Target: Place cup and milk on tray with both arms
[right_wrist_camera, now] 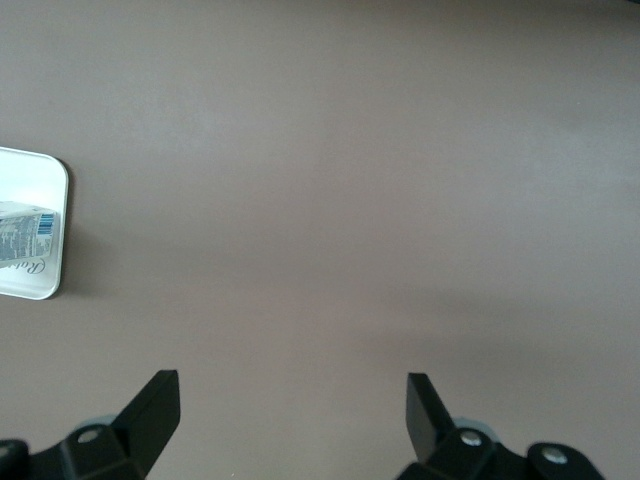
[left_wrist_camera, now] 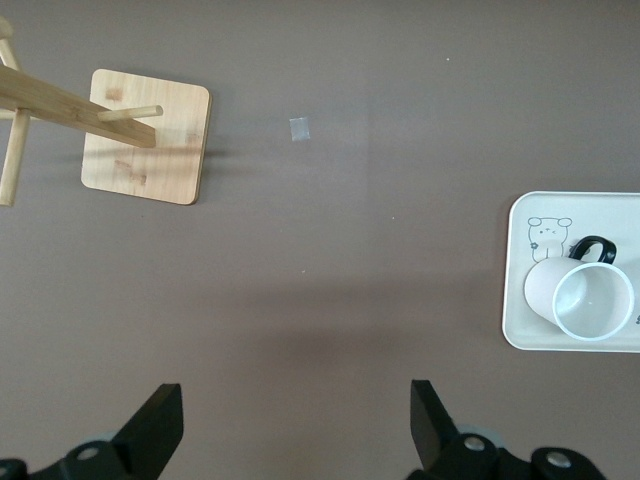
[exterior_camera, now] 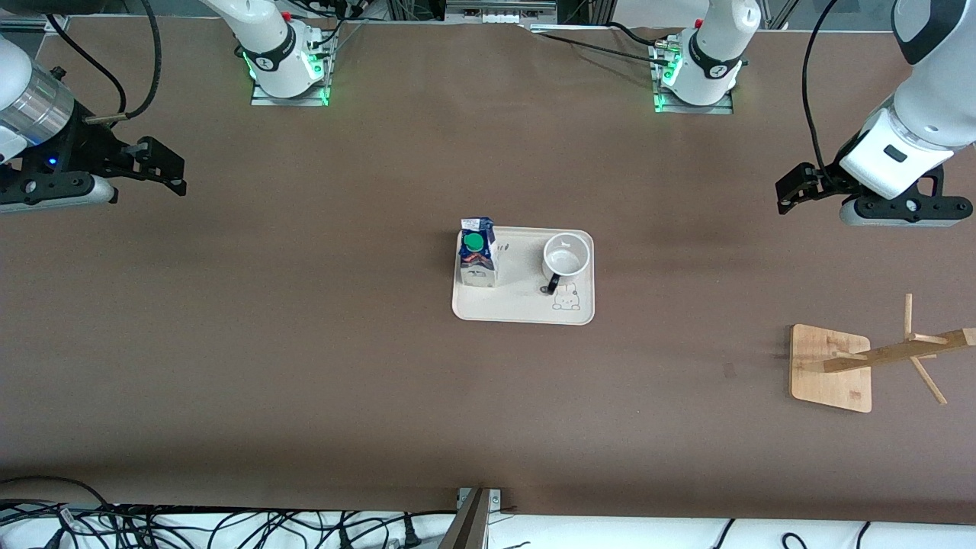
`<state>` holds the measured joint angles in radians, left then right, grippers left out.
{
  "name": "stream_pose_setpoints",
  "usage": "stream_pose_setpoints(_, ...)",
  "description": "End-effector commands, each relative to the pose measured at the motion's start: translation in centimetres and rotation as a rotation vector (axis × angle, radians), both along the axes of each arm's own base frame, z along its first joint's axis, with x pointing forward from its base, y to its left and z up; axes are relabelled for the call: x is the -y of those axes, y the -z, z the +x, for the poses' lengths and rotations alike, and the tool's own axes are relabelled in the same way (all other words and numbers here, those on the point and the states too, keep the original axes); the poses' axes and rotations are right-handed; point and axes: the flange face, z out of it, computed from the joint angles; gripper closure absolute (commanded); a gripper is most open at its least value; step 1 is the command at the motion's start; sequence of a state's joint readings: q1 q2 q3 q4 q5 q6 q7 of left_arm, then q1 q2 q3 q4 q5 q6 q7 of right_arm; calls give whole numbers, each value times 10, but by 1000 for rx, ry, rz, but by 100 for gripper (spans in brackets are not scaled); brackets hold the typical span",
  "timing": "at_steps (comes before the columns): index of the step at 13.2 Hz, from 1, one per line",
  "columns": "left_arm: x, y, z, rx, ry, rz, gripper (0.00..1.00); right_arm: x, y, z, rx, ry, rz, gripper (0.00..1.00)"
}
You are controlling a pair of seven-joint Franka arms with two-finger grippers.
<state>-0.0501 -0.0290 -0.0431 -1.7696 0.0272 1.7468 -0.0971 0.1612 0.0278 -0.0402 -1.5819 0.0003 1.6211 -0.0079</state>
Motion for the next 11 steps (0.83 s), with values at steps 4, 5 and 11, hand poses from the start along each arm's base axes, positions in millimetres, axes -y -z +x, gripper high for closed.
stream_pose_setpoints(4, 0, -6, 7, -5, 8, 11, 0, -1, -5, 2, 10, 3, -8, 0)
stream_pose_setpoints(5, 1, -6, 7, -5, 8, 11, 0, -2, -5, 2, 9, 3, -4, 0)
stream_pose_setpoints(11, 15, -14, 14, -5, 17, 9, 0, -2, -4, 2, 11, 3, -5, 0)
